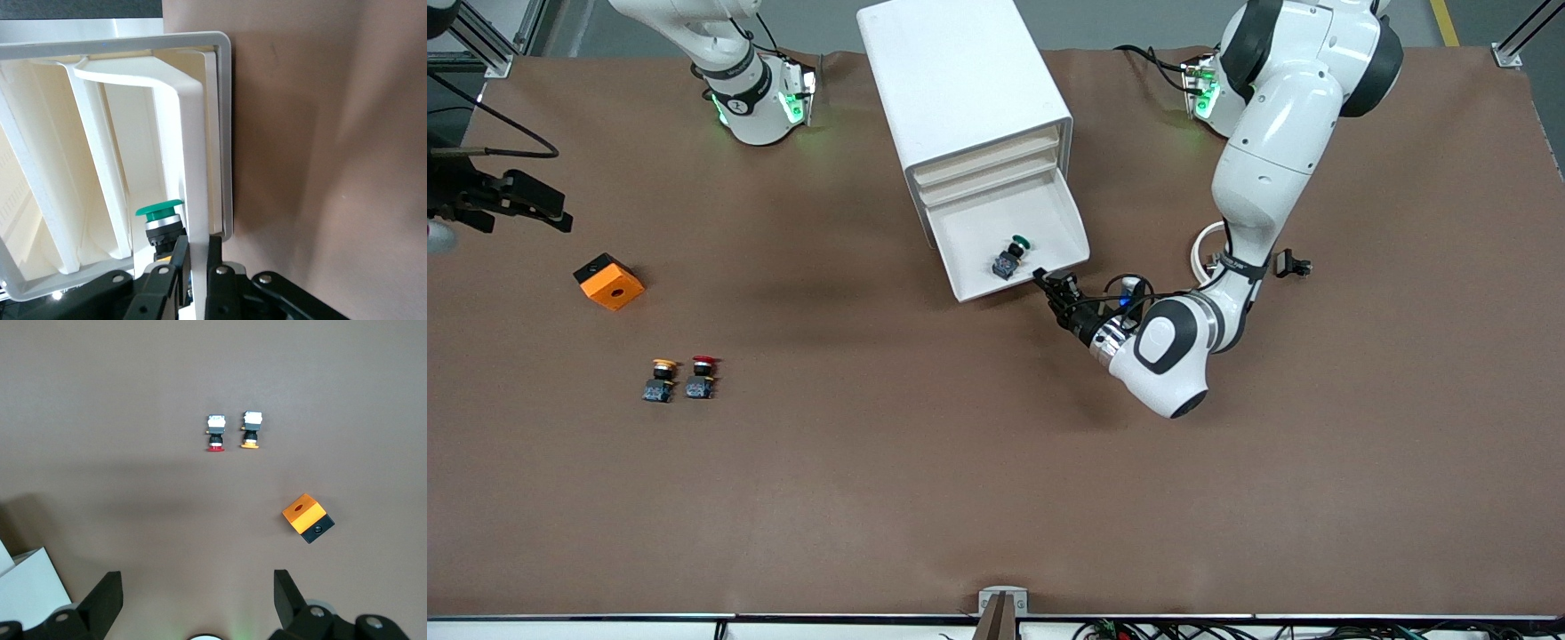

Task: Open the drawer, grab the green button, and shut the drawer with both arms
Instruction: 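Release the handle with the left gripper while the right gripper reaches over, then lower the right gripper into the open drawer over the green button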

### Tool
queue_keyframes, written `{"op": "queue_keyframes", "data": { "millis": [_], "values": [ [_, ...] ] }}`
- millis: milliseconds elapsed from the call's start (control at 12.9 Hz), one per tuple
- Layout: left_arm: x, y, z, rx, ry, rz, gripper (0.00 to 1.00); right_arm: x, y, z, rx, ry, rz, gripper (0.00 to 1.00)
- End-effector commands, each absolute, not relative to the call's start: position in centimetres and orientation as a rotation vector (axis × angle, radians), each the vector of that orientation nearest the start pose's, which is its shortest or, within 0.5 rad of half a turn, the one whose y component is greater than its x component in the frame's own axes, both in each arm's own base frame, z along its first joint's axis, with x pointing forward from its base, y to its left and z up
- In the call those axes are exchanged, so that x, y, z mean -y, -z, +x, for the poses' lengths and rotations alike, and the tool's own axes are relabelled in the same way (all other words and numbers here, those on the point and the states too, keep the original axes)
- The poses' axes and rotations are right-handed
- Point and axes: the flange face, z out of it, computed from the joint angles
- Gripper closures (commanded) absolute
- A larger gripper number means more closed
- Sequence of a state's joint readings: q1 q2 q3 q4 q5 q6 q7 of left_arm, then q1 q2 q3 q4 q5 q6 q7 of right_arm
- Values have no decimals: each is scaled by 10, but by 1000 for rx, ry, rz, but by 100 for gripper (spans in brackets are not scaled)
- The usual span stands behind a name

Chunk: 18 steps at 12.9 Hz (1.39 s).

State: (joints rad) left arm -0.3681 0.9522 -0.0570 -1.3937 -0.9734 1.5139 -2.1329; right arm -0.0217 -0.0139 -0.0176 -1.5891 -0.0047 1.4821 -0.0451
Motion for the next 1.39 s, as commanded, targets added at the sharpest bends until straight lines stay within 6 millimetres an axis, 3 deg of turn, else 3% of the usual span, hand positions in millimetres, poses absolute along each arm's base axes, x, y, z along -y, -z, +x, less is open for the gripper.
{"op": "queue_keyframes", "data": {
  "millis": [0,77,310,465,542,620,775,1007,1317],
  "values": [
    [345,-143,573,-2501,1960,1474,0,26,-593,555,38,-218,-3144,0],
    [346,-149,576,-2491,1953,1478,0,27,-570,566,45,-285,-3135,0],
    [344,-177,600,-2435,1882,1511,0,34,-565,570,24,-284,-3141,0],
    [332,-198,622,-2386,1777,1582,0,34,-566,570,0,-280,-3144,0],
    [323,-202,629,-2348,1729,1630,0,29,-564,572,-57,-262,-3146,0],
    [308,-208,635,-2322,1672,1679,0,16,-564,575,-275,-236,-3139,0],
    [286,-227,646,-2252,1548,1795,0,-57,-560,572,-509,-238,-3139,0],
    [256,-271,656,-2204,1279,2031,0,-145,-544,563,-633,-228,-3062,0],
    [229,-319,660,-2057,929,2390,0,-291,-515,530,-769,-184,-3050,0]
  ]
}}
